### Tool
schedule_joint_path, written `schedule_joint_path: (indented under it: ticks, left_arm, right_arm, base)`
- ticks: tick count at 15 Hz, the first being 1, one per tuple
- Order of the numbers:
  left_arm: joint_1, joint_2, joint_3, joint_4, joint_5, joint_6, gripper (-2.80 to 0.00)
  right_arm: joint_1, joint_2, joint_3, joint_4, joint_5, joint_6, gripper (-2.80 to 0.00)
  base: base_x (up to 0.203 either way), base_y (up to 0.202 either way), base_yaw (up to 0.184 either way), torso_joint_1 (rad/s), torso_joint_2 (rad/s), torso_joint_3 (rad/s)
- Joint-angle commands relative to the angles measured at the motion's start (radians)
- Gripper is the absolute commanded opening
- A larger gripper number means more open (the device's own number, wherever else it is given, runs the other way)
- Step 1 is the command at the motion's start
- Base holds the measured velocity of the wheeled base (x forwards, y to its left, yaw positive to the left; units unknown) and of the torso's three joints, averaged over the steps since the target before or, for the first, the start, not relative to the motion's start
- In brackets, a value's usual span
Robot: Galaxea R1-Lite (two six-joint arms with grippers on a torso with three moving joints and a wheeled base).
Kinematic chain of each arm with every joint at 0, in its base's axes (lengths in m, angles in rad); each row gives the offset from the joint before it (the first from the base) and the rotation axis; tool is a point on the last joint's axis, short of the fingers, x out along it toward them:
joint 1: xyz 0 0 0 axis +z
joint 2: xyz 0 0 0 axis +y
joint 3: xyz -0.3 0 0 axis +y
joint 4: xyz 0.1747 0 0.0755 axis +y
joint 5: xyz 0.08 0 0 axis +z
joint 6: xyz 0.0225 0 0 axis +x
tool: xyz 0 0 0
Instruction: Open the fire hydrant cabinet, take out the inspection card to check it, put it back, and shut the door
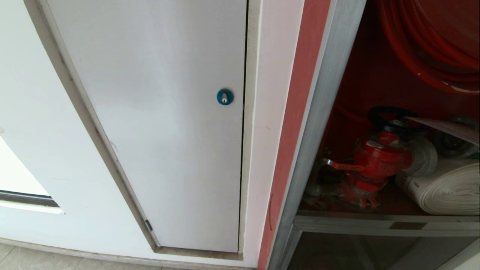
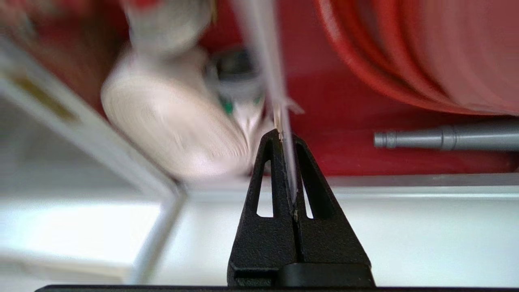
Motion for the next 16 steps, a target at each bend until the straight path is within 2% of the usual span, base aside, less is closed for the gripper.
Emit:
schedule_joint_path:
  ticks: [1, 4, 7, 10, 12, 14, 16]
  left_arm:
    - [0.000, 0.001, 0.000, -0.001, 0.000, 0.000, -2.80]
    - [0.000, 0.001, 0.000, -0.001, 0.000, 0.000, -2.80]
    - [0.000, 0.001, 0.000, -0.001, 0.000, 0.000, -2.80]
    - [0.000, 0.001, 0.000, -0.001, 0.000, 0.000, -2.80]
    - [0.000, 0.001, 0.000, -0.001, 0.000, 0.000, -2.80]
    - [0.000, 0.001, 0.000, -0.001, 0.000, 0.000, -2.80]
    - [0.000, 0.001, 0.000, -0.001, 0.000, 0.000, -2.80]
  right_arm:
    - [0.000, -0.053, 0.002, 0.003, 0.059, 0.076, -2.80]
    - [0.001, -0.069, -0.005, 0.039, 0.161, 0.250, -2.80]
    - [0.003, -0.098, -0.021, 0.152, 0.335, 0.500, -2.80]
    - [0.003, -0.132, -0.018, 0.273, 0.554, 0.786, -2.80]
    - [0.003, -0.140, -0.017, 0.315, 0.709, 0.943, -2.80]
    - [0.003, -0.137, -0.015, 0.320, 0.851, 1.058, -2.80]
    - [0.003, -0.128, 0.000, 0.322, 0.971, 1.107, -2.80]
  base:
    - [0.000, 0.000, 0.000, 0.000, 0.00, 0.000]
    - [0.000, 0.000, 0.000, 0.000, 0.00, 0.000]
    - [0.000, 0.000, 0.000, 0.000, 0.00, 0.000]
    - [0.000, 0.000, 0.000, 0.000, 0.00, 0.000]
    - [0.000, 0.000, 0.000, 0.000, 0.00, 0.000]
    - [0.000, 0.000, 0.000, 0.000, 0.00, 0.000]
    - [0.000, 0.000, 0.000, 0.000, 0.00, 0.000]
